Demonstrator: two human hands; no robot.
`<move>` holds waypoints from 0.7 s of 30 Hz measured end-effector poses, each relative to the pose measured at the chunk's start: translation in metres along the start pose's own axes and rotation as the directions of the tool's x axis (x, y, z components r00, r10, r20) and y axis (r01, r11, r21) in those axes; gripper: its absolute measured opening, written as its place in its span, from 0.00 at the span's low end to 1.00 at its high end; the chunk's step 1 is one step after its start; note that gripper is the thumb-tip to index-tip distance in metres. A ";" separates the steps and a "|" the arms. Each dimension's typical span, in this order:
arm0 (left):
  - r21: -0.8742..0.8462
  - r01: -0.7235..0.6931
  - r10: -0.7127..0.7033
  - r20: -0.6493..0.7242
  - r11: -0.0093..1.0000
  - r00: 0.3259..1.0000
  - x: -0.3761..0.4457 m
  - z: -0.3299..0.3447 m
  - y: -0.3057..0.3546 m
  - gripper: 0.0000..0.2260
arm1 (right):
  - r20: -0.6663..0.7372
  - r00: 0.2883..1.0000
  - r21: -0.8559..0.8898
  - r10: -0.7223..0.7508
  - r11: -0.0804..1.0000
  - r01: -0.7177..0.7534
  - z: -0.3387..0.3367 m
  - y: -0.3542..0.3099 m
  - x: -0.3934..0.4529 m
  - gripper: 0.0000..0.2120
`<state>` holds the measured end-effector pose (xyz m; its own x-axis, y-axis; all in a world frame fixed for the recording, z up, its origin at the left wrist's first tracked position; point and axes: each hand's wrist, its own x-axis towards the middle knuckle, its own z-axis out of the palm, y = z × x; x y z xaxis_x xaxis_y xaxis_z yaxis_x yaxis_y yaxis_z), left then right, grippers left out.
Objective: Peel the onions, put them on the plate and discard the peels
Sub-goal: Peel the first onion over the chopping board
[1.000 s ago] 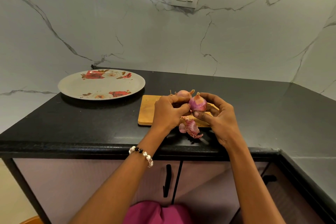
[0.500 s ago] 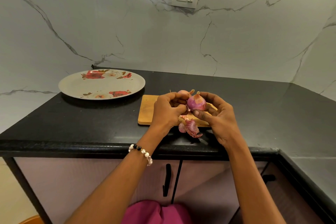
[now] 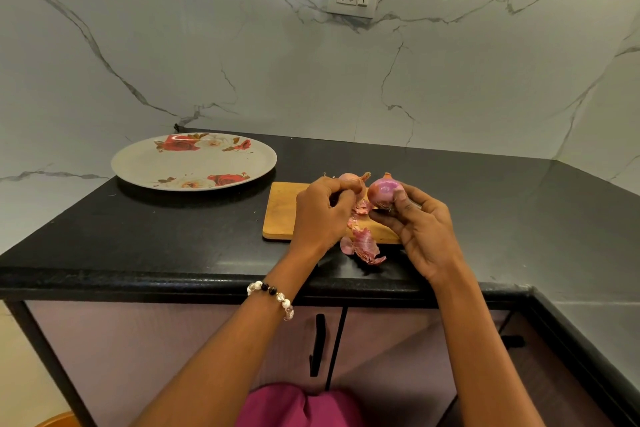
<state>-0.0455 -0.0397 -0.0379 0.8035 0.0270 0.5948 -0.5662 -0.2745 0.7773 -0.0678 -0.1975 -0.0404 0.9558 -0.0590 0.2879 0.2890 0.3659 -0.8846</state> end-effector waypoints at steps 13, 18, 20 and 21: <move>-0.087 0.011 -0.002 0.109 0.996 0.994 0.000 -0.001 -0.001 0.13 | 0.099 0.995 -0.096 -0.007 0.995 0.016 0.003 -0.002 -0.005 0.23; -0.138 0.077 -0.062 0.105 0.987 0.993 0.001 -0.003 0.000 0.13 | 0.118 0.993 -0.092 -0.012 0.996 0.023 0.003 -0.003 -0.006 0.24; -0.153 0.112 -0.100 0.087 0.982 0.991 0.001 -0.004 -0.002 0.13 | 0.137 0.990 -0.072 -0.020 0.997 0.030 0.004 -0.003 -0.007 0.28; -0.165 0.129 -0.116 0.084 0.978 0.990 0.001 -0.004 -0.002 0.13 | 0.140 0.990 -0.066 -0.017 0.997 0.026 0.004 -0.004 -0.007 0.29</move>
<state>-0.0440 -0.0350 -0.0378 0.8765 -0.0225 0.4810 -0.4805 -0.1058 0.8706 -0.0760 -0.1943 -0.0377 0.9340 0.0651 0.3513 0.3171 0.3021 -0.8990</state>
